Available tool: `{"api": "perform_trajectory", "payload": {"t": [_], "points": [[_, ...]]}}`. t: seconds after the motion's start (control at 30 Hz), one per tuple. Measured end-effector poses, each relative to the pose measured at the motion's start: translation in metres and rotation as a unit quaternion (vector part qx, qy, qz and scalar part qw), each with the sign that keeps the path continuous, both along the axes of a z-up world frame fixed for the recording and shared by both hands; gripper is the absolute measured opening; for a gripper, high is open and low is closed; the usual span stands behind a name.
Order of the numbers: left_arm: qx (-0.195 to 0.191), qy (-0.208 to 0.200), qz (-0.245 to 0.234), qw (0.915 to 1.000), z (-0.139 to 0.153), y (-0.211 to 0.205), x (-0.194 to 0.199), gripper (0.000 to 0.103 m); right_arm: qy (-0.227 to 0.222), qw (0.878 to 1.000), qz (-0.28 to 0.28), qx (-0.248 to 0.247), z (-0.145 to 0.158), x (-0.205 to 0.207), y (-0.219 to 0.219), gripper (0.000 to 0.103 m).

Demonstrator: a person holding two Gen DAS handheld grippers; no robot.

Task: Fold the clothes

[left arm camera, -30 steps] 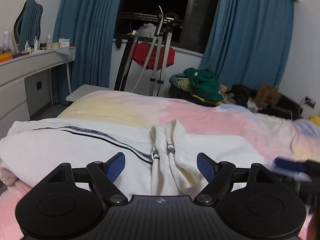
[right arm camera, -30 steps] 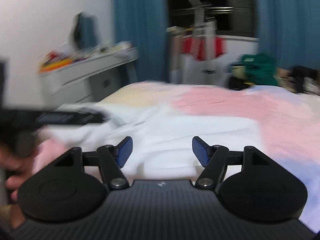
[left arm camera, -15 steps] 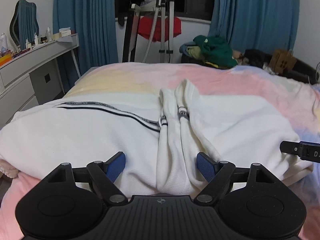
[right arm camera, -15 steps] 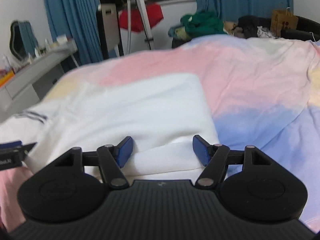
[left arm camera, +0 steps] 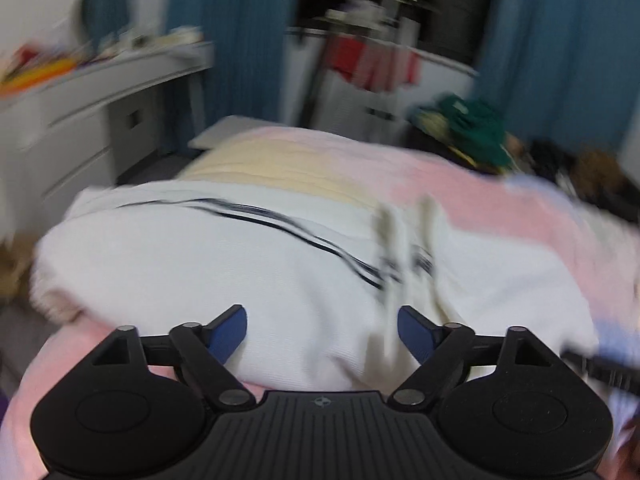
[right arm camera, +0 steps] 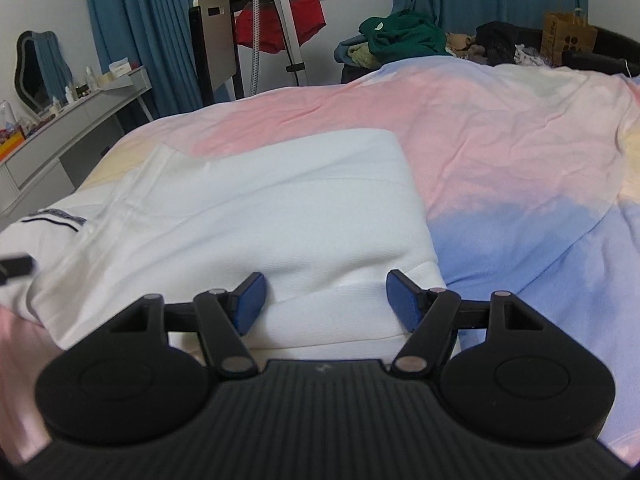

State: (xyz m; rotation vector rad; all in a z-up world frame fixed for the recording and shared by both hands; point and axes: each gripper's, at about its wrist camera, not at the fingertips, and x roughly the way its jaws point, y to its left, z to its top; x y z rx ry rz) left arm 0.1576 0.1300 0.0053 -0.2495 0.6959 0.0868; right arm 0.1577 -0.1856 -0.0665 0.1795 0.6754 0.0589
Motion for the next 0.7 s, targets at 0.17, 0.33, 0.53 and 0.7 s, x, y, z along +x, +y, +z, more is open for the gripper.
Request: {"api": "perform_trajectory", "payload": {"t": [0.17,0.33,0.53,0.7], "points": [[-0.122,0.017,0.124,0.9846,-0.003,0.073,-0.002,0.090,-0.004,1.000,-0.003,-0.001,-0.001,-0.001,0.001,0.070],[-0.242,0.034,0.187,0.9514,-0.023,0.120,-0.002,0.090,-0.008,1.000,0.000,-0.012,0.000,-0.002,0.003,0.070],[-0.319,0.033,0.231,0.9185,-0.059,0.149,0.018,0.090,-0.013,1.000,-0.003,-0.010,0.000,-0.004,0.003,0.070],[-0.303,-0.009,0.262,0.9161,-0.070,0.166,0.039,0.088,-0.046,0.999,0.003,-0.027,0.008,-0.013,0.006,0.069]]}}
